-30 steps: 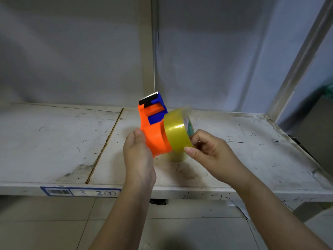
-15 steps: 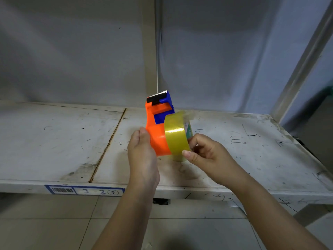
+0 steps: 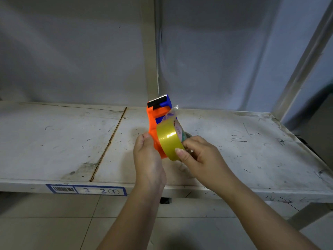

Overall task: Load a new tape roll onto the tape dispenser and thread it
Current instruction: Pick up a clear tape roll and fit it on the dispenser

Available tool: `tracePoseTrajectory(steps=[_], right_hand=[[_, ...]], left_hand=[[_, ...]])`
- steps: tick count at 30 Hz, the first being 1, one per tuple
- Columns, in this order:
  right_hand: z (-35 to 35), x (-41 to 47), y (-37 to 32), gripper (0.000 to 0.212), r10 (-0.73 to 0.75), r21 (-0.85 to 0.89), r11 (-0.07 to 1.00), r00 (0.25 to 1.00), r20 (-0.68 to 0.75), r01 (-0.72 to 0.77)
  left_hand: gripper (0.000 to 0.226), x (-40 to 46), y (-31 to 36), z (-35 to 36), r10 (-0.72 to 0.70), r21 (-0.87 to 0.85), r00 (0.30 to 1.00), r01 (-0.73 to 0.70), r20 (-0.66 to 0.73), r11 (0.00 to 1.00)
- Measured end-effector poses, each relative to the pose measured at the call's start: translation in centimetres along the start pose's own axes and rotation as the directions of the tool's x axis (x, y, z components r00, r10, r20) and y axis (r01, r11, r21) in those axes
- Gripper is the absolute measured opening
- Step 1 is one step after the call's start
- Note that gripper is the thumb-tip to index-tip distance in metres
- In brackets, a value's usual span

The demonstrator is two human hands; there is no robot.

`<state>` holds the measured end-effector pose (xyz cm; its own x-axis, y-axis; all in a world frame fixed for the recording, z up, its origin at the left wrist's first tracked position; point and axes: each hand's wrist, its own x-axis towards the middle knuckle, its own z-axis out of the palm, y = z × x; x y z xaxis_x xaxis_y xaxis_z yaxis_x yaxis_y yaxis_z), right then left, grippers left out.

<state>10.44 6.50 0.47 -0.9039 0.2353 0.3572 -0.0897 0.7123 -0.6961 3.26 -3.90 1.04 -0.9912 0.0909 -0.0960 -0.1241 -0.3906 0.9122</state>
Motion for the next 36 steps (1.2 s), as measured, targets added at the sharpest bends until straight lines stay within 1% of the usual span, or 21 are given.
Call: tracePoseTrajectory(steps=[3,4,5,6,7,8,9,10,13,14,16,19,21,23,25,27,28,30,32,34,36], right_hand=[[-0.9,0.2,-0.8,0.053,0.097,-0.137,0.985,0.991,-0.093,-0.109],[-1.2,0.3,-0.8,0.064,0.130,-0.136,0.980,0.984,-0.118,-0.146],[-1.6,0.5,-0.8,0.077,0.171,-0.086,0.980,0.979,-0.115,-0.181],[-2.0,0.7,-0.7,0.092,0.211,0.017,0.977,0.975,-0.075,-0.211],[-2.3,0.9,-0.7,0.101,0.235,0.150,0.961,0.972,0.006,-0.233],[-2.4,0.9,-0.7,0.105,0.229,0.286,0.925,0.968,0.103,-0.249],[-2.4,0.9,-0.6,0.105,0.202,0.382,0.887,0.962,0.181,-0.258],[-2.4,0.9,-0.5,0.101,0.174,0.432,0.864,0.959,0.226,-0.258],[-2.7,1.0,-0.6,0.079,0.148,0.464,0.853,0.962,0.228,-0.241],[-2.7,0.9,-0.6,0.077,0.146,0.461,0.856,0.964,0.223,-0.236],[-2.5,0.8,-0.6,0.079,0.127,0.425,0.878,0.963,0.238,-0.221],[-1.8,0.7,-0.6,0.080,0.119,0.396,0.892,0.958,0.260,-0.218],[-1.6,0.7,-0.5,0.084,0.121,0.395,0.891,0.956,0.267,-0.223],[-1.4,0.8,-0.4,0.085,0.131,0.394,0.889,0.954,0.270,-0.233],[-1.2,0.8,-0.4,0.084,0.135,0.388,0.890,0.951,0.277,-0.239],[-1.0,0.7,-0.3,0.086,0.134,0.364,0.900,0.947,0.291,-0.239],[-0.9,0.7,-0.3,0.087,0.130,0.351,0.907,0.946,0.298,-0.235],[-1.0,0.8,-0.4,0.087,0.129,0.312,0.922,0.942,0.308,-0.229],[-1.5,0.8,-0.6,0.089,0.129,0.245,0.947,0.945,0.300,-0.207],[-2.3,0.6,-0.9,0.091,0.134,0.215,0.958,0.958,0.252,-0.190],[-3.0,0.5,-1.5,0.087,0.136,0.220,0.961,0.980,0.145,-0.166]], left_hand=[[0.028,0.1,0.1,0.1,-0.022,-0.010,1.000,0.022,0.021,1.000],[0.028,0.0,0.1,0.2,-0.021,-0.007,0.999,0.021,0.036,1.000],[0.028,-0.1,0.1,0.3,-0.016,-0.004,0.999,0.016,0.048,1.000],[0.028,-0.2,0.1,0.3,-0.012,0.001,0.998,0.012,0.059,1.000],[0.029,-0.4,0.1,0.4,-0.011,0.006,0.997,0.011,0.073,1.000],[0.030,-0.6,0.1,0.4,-0.014,0.011,0.996,0.013,0.092,1.000],[0.030,-0.8,0.1,0.5,-0.017,0.018,0.994,0.015,0.112,1.000],[0.031,-0.9,0.1,0.5,-0.020,0.026,0.992,0.017,0.126,1.000],[0.030,-1.3,0.2,0.7,-0.034,0.025,0.990,0.030,0.135,0.999],[0.029,-1.4,0.3,0.8,-0.039,0.028,0.990,0.036,0.138,0.999],[0.026,-1.7,0.3,0.9,-0.063,0.027,0.987,0.059,0.150,0.998],[0.031,-2.1,0.4,0.9,-0.098,0.010,0.986,0.097,0.133,0.995],[0.039,-2.3,0.5,0.9,-0.096,-0.015,0.984,0.099,0.147,0.995],[0.055,-2.5,0.7,0.8,-0.091,-0.032,0.978,0.099,0.188,0.995],[0.059,-2.5,0.8,0.8,-0.091,-0.022,0.976,0.098,0.200,0.995],[0.054,-2.5,0.8,0.9,-0.079,0.029,0.986,0.075,0.149,0.997],[0.052,-2.4,0.7,1.0,-0.060,0.082,0.991,0.051,0.117,0.995],[0.052,-2.2,0.5,1.1,0.010,0.189,0.997,-0.025,0.076,0.982],[0.054,-2.0,0.3,0.9,0.065,0.244,0.996,-0.078,0.059,0.967],[0.055,-1.6,0.1,0.6,0.113,0.296,0.992,-0.125,0.057,0.947],[0.055,-1.3,0.1,0.5,0.190,0.365,0.980,-0.198,0.057,0.910]])
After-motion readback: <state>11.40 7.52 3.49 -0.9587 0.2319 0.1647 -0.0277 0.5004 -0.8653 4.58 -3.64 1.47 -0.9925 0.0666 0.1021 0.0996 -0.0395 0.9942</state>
